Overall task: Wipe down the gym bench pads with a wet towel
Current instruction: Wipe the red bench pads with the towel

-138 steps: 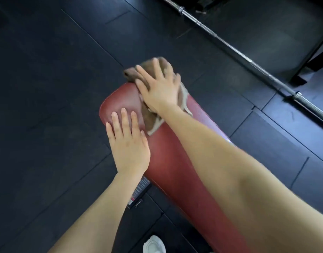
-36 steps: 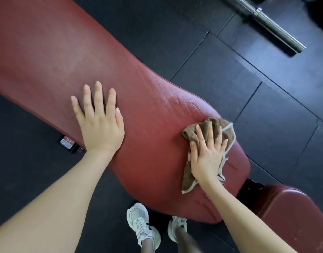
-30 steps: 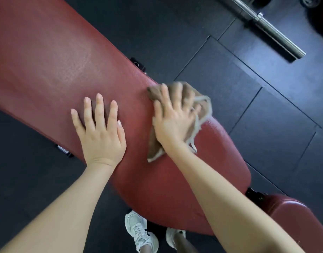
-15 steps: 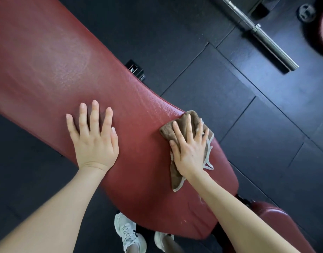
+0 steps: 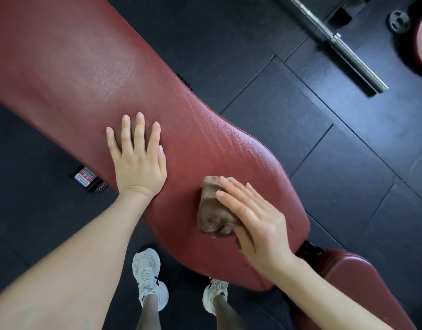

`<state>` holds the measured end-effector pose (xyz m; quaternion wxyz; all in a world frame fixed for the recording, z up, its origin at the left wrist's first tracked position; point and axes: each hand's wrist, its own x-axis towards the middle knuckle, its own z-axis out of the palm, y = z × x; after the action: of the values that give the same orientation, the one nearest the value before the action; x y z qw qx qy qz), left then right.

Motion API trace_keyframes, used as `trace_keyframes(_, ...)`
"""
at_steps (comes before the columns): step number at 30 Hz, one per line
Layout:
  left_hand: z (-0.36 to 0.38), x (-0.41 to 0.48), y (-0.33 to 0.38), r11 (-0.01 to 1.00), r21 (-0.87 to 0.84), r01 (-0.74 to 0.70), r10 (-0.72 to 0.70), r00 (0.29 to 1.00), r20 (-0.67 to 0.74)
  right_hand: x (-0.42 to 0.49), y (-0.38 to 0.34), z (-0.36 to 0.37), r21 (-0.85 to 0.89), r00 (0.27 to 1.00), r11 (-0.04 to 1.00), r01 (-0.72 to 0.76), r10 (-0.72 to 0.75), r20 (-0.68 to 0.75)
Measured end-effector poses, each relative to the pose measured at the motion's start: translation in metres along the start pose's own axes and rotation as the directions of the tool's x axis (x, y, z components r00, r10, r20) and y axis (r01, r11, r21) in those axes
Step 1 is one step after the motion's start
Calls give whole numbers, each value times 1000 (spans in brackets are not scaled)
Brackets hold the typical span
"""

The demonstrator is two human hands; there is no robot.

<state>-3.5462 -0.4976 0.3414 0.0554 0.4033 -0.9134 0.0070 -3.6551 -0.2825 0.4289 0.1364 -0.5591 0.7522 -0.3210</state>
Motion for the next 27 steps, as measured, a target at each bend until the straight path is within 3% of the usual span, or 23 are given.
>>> trace_keyframes(2,-1,-1,-1,1000,-11,1,-1,1000,26,10,7,-8,8,1000,1000,-2,2,-26)
trace_keyframes(5,-3,0,-3,1000,-7,-22,22,999,31,37,33,-6,-75,990,990,-119,113,-81)
trace_keyframes(7,-5,0,-4,999,-26,-31,32,999,31,42,41,6,-166,984,972,-166,175,38)
trace_keyframes(9,-9,0,-5,998,-44,-34,36,999,31,27,39,25,-282,956,953,-108,178,235)
trace_keyframes(11,-14,1,-7,997,-68,-38,39,999,14,6,33,36,-371,944,927,-47,163,286)
trace_keyframes(15,-25,4,-22,975,-197,-105,92,993,-74,-2,35,37,-401,978,894,-202,208,-30)
trace_keyframes(20,-42,-1,-56,949,-300,-97,50,985,-164,35,49,79,-393,955,889,-237,288,75)
trace_keyframes(27,-54,-3,-123,925,-372,78,-182,951,-251,69,29,124,-385,880,791,-476,424,-215)
